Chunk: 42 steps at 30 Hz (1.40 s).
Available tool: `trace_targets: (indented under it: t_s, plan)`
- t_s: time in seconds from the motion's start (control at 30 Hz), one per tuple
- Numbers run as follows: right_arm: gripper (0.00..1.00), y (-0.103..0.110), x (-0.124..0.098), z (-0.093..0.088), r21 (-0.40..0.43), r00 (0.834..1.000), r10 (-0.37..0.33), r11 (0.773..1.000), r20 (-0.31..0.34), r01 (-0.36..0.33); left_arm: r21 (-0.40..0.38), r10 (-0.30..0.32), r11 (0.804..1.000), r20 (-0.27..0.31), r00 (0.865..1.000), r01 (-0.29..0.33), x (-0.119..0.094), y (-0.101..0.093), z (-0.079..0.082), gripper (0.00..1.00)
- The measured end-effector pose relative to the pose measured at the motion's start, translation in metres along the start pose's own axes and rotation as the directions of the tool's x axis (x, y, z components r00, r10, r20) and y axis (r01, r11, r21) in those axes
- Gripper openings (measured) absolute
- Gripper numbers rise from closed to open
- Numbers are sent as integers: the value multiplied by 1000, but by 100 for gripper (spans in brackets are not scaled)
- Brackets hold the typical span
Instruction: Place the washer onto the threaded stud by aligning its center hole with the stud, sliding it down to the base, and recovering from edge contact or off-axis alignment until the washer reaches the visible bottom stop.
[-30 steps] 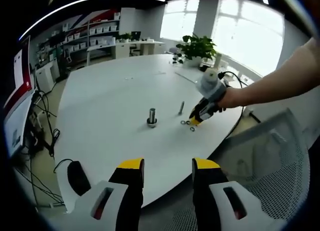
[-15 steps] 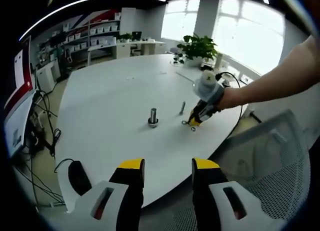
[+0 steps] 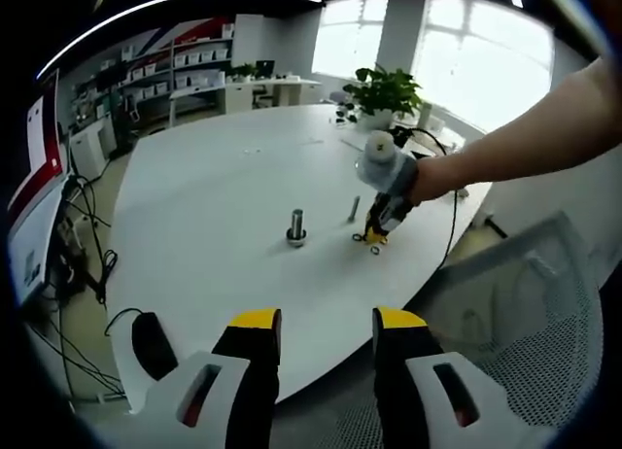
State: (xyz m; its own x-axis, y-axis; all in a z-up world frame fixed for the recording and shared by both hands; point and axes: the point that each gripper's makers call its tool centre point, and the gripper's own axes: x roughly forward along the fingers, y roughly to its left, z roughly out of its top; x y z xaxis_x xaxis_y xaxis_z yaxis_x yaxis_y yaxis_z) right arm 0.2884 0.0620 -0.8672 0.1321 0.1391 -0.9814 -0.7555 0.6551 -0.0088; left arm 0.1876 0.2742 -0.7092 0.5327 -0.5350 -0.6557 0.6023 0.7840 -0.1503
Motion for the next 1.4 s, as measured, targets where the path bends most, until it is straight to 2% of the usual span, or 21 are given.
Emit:
trace_targets:
  t_s: [0.17,0.37,0.47,0.73,0.9,1.2,1.4]
  plan:
    - [14,-3,-1,-1,37,999,7,999,43,-8,-5,1,1000,3,1000,-1,0,1,0,36]
    - [13,-1,0,0,34,999,-11,999,43,10,-8,-3,1000,-2,1000,3,0,1,-1,35]
    - [13,-1,-1,-1,32,998,-21,999,63,19,-7,-1,1000,1,1000,1,0,1,0,35]
    - [13,1,-2,-3,84,998,2,996,69,-8,9,0,1000,-4,1000,0,0,0,-1,35]
    - [13,-9,-13,2,95,995,-1,995,100,-9,13,5,1000,-2,1000,-5,0,1,0,35]
    - [13,-25,-31,10,79,994,4,997,110,-13,20,13,1000,-14,1000,-13,1,3,-2,35]
    - [13,-35,-42,13,73,993,-17,997,121,8,19,11,1000,-16,1000,-11,2,3,-2,35]
